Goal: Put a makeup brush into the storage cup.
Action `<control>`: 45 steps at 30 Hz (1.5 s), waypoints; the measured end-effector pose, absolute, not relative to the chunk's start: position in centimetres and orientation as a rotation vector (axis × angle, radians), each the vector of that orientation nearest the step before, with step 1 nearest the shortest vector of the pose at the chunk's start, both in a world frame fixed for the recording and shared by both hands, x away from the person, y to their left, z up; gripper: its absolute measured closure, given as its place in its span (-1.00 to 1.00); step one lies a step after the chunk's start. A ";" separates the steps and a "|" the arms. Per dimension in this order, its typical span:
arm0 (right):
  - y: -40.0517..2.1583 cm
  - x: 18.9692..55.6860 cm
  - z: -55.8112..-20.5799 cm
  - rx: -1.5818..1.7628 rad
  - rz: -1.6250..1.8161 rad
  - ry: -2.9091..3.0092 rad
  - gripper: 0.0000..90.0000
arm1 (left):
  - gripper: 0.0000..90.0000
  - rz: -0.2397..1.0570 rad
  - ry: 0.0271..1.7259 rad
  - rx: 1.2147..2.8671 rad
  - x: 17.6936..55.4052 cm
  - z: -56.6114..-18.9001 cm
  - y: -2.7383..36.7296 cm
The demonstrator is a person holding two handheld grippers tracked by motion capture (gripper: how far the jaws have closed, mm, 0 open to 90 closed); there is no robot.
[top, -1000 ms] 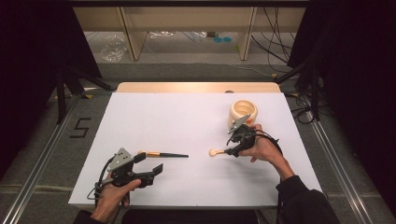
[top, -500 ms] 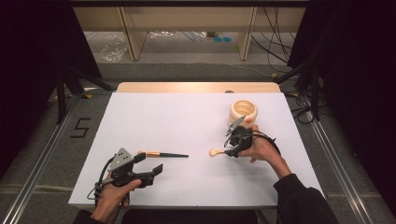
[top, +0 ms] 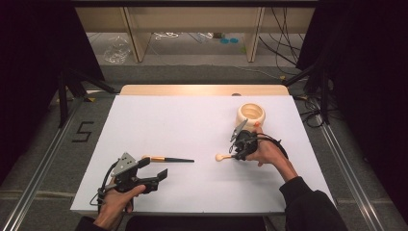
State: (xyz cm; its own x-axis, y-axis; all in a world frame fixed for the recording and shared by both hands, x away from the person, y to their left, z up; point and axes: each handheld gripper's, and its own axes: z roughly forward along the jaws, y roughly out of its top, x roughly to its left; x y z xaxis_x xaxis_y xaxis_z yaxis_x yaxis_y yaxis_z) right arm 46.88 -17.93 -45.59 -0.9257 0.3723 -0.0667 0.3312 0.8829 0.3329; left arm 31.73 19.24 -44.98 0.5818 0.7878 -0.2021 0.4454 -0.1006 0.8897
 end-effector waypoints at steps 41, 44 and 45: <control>-16.4 47.6 -45.4 0.548 0.275 3.010 0.83 | -0.63 0.401 1.041 1.731 31.8 -44.9 19.5; -16.2 47.5 -45.4 0.587 0.282 3.018 0.83 | -0.63 0.399 1.042 1.731 31.7 -44.9 19.5; -16.3 47.6 -45.4 0.547 0.262 3.015 0.83 | -0.63 0.399 1.043 1.731 31.7 -44.9 19.5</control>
State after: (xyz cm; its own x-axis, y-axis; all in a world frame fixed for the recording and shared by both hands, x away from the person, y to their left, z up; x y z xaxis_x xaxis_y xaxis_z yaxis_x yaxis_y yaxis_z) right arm 47.64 -16.31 -45.39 -0.9347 0.3538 -0.0342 0.3425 0.9223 0.1788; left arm 31.74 19.49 -44.94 0.5683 0.7962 -0.2076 0.4544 -0.0934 0.8859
